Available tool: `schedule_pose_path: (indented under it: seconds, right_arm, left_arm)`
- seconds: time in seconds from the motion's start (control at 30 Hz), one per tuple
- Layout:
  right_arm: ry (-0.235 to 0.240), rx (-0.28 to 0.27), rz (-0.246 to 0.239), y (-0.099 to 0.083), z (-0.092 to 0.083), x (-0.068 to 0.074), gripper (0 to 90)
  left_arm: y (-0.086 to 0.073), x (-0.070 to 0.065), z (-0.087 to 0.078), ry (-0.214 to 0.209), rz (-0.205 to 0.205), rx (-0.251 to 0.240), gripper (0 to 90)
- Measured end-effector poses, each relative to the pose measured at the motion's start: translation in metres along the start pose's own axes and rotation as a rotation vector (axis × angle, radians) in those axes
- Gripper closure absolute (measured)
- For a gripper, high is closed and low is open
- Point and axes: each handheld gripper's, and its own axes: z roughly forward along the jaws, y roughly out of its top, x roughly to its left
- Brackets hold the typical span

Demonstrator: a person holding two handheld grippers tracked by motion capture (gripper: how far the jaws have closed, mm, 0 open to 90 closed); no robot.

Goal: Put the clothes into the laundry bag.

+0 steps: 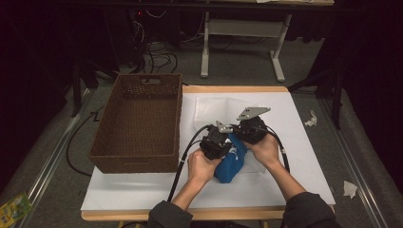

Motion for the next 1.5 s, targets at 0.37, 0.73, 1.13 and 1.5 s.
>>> schedule_pose_path:
  seconds: [0.37,0.73,1.13,1.5]
  right_arm:
    - [0.011,-0.015,-0.021,0.001,-0.004,0.006,89.7]
    - [-0.006,-0.028,-0.026,-0.001,-0.011,0.004,89.8]
    - [-0.009,-0.015,-0.049,-0.002,-0.011,0.007,89.8]
    - [-0.005,0.0,-0.041,-0.005,-0.004,0.005,89.7]
  left_arm:
    - [0.007,0.01,0.015,0.043,-0.041,0.019,86.8]
    - [0.013,0.017,0.021,0.095,-0.064,0.023,86.8]
    - [0.012,0.032,0.026,0.127,-0.122,0.023,86.8]
    - [0.007,0.035,0.039,0.089,-0.114,0.062,81.7]
